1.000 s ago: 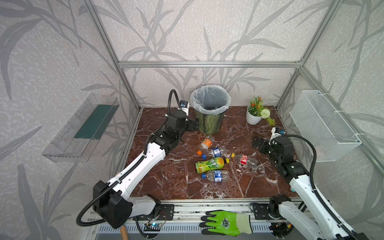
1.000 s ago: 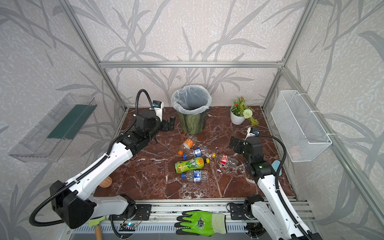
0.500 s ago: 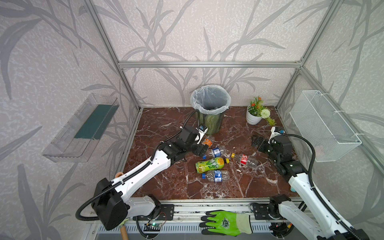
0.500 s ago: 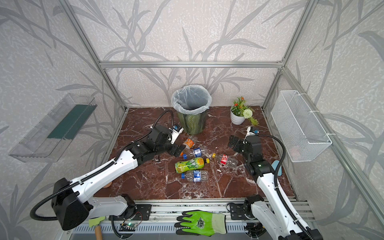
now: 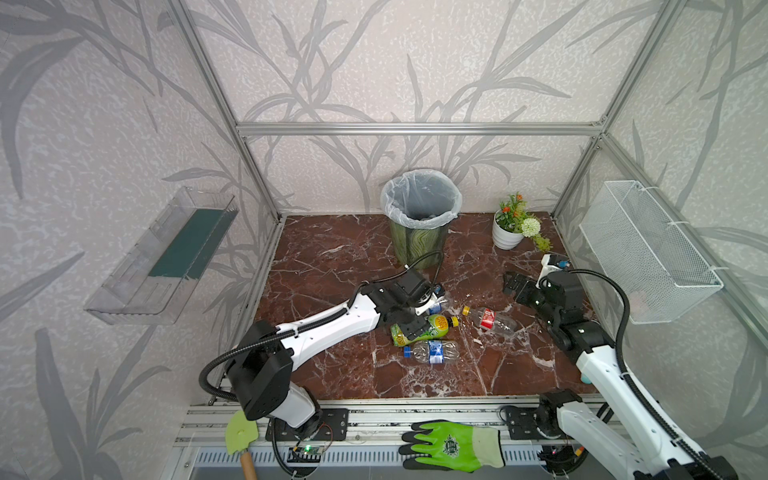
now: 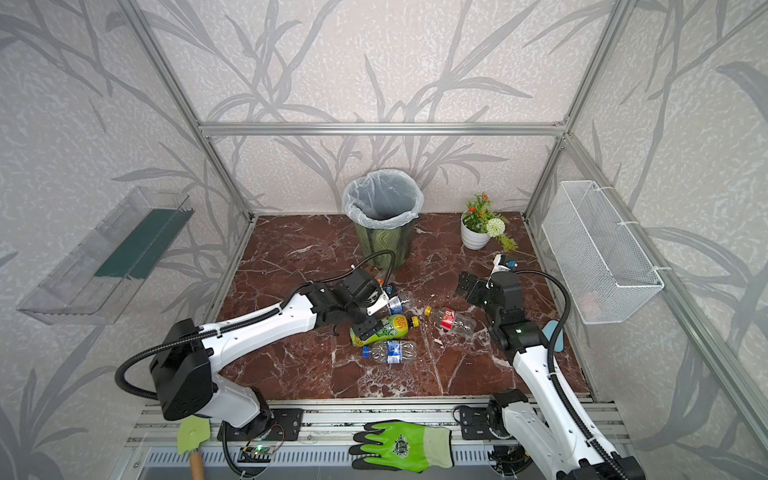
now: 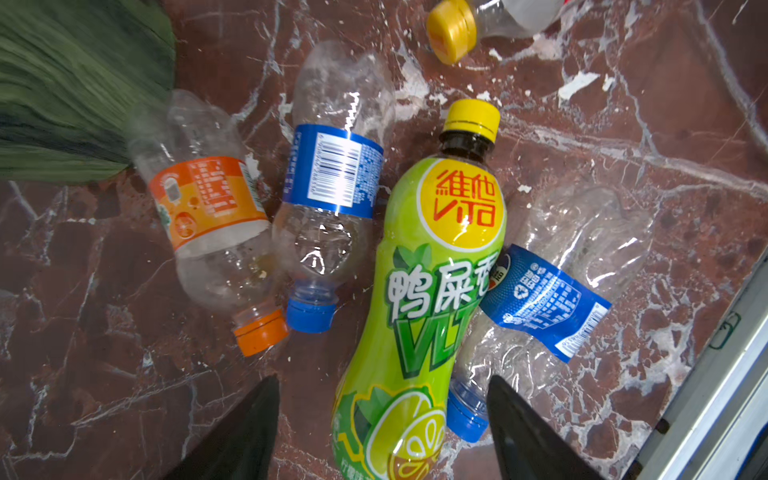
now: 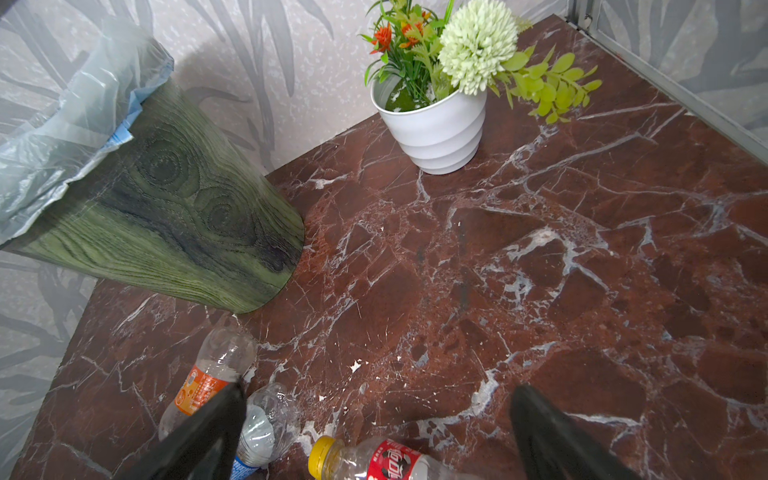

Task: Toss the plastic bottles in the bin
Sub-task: 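Reach the left gripper down and grasp the green Vita bottle, then lift the green Vita bottle with the left gripper up over the bin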

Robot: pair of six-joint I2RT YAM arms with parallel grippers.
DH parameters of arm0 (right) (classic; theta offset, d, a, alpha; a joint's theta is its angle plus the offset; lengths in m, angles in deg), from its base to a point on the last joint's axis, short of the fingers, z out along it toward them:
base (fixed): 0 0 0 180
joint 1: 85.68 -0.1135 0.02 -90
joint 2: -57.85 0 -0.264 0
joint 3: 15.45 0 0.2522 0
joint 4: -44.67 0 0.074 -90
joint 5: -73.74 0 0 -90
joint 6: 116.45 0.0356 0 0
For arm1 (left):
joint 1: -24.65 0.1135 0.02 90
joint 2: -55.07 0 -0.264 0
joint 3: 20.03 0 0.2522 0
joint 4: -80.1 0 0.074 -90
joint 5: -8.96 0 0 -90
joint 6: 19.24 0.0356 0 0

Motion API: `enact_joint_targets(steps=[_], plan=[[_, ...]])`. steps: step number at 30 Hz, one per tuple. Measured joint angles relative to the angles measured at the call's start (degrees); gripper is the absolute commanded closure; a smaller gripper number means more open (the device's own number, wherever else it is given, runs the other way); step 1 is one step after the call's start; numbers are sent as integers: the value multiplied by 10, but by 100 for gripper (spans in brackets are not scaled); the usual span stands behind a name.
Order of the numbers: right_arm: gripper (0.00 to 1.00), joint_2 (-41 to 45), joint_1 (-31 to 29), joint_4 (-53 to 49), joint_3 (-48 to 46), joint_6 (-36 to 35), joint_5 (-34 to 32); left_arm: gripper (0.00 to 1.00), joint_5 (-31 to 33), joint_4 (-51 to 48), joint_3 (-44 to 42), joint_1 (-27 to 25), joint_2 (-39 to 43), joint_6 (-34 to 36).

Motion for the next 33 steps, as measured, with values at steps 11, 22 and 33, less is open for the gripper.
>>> enact_joint_targets(steps=[11,22,33], plan=[[1,8,5,-1,-11,-2,-6,31,4,-16,21,-5,-73,24],[1,18,10,-2,-19,-3,-6,36,3,-21,44,-6,-119,34],[1,21,11,-3,-24,-4,-8,36,-1,-25,51,-7,-148,37]])
